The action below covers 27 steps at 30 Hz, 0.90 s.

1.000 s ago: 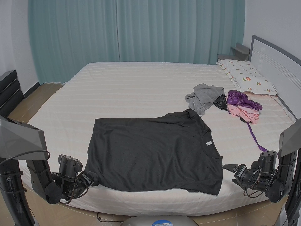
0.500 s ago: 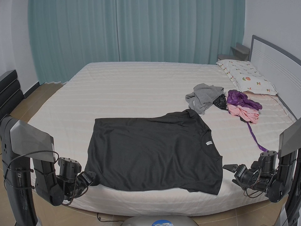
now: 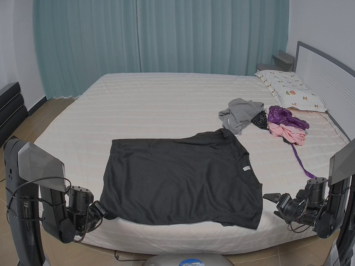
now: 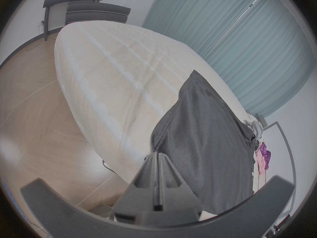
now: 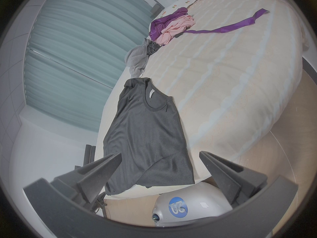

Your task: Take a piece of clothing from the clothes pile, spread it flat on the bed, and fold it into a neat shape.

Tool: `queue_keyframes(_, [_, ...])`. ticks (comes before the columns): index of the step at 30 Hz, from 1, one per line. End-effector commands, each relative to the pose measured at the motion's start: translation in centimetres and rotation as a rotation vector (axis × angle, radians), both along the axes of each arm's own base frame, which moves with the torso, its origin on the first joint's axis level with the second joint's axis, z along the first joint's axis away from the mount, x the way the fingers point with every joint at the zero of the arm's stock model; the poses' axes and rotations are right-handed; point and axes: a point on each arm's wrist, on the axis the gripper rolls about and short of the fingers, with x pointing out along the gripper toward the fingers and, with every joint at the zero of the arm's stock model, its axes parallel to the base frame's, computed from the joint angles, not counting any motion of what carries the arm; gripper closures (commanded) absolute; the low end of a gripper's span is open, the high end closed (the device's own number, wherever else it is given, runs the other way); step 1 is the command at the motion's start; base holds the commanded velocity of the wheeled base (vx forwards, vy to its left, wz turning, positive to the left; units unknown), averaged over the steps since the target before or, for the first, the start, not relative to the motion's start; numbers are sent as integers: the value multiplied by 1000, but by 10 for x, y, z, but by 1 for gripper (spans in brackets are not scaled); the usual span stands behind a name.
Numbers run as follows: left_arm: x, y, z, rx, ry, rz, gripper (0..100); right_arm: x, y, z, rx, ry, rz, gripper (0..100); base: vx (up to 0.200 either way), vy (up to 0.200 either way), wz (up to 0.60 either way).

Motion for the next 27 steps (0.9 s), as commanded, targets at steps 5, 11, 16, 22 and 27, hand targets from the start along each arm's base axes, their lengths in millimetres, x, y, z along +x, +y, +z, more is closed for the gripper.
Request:
queue_keyframes(5, [-14, 4, 15, 46, -5, -37, 100, -1, -1, 0, 2, -2, -2, 0, 0, 0, 0])
queue_keyframes(11, [-27, 10, 24, 120, 7, -94, 100, -1, -1, 0, 3, -4, -1, 0, 0, 0, 0])
queue_keyframes(16, [-27, 11, 25, 129, 6, -98, 100, -1, -1, 0, 2, -4, -2, 0, 0, 0, 0])
queue_keyframes(22, [-27, 15, 22, 133, 19, -89, 100, -1, -1, 0, 3, -2, -1, 0, 0, 0, 0])
queue_keyframes(27, [-24, 12, 15, 79, 38, -127, 100, -1, -1, 0, 3, -2, -1, 0, 0, 0, 0])
